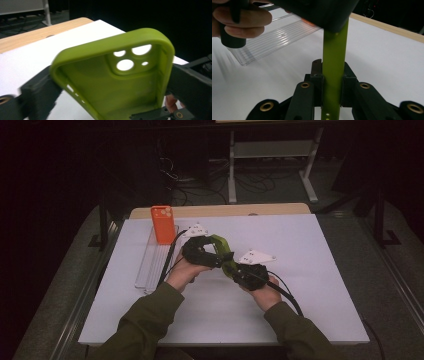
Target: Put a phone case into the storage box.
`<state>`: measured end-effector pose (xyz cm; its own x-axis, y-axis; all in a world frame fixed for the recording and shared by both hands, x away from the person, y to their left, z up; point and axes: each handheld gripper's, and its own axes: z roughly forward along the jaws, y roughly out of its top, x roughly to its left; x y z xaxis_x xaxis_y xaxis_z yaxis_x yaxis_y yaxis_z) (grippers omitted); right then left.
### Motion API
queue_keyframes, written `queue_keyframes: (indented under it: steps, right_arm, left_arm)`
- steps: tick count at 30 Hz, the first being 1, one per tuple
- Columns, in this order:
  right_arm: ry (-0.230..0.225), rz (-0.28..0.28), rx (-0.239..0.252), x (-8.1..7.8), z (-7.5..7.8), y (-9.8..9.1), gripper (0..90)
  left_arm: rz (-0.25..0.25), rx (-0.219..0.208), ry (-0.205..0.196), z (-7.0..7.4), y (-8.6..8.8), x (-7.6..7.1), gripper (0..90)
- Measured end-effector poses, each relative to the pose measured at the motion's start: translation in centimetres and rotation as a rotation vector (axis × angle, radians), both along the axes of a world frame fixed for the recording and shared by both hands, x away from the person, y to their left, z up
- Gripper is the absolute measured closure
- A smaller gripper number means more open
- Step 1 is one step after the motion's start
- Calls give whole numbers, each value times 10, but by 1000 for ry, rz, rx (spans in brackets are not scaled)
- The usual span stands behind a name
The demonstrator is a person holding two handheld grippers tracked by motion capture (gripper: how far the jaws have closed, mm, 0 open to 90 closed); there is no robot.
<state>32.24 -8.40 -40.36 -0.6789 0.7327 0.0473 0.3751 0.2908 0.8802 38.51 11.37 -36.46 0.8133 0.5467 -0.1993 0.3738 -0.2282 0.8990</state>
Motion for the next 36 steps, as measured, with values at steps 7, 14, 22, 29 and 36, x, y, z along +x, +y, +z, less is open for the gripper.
queue_keyframes:
  steps: [7, 14, 22, 29, 36]
  right_arm:
    - [3, 1, -6, 0, -1, 1, 759]
    - [15, 8, -18, 2, -3, 1, 755]
    - [15, 17, -26, 1, -3, 1, 729]
    - [16, 15, -14, 4, 0, -3, 613]
    - [47, 25, -28, 3, 2, -8, 378]
  left_arm:
    - [-2, -3, 11, 0, 1, 0, 76]
    - [-3, -20, 27, 1, 4, 0, 115]
    - [-11, -33, 34, 4, 4, -1, 140]
    - [-7, -7, 20, 3, 4, -1, 160]
    - [21, -9, 18, 8, 12, 1, 160]
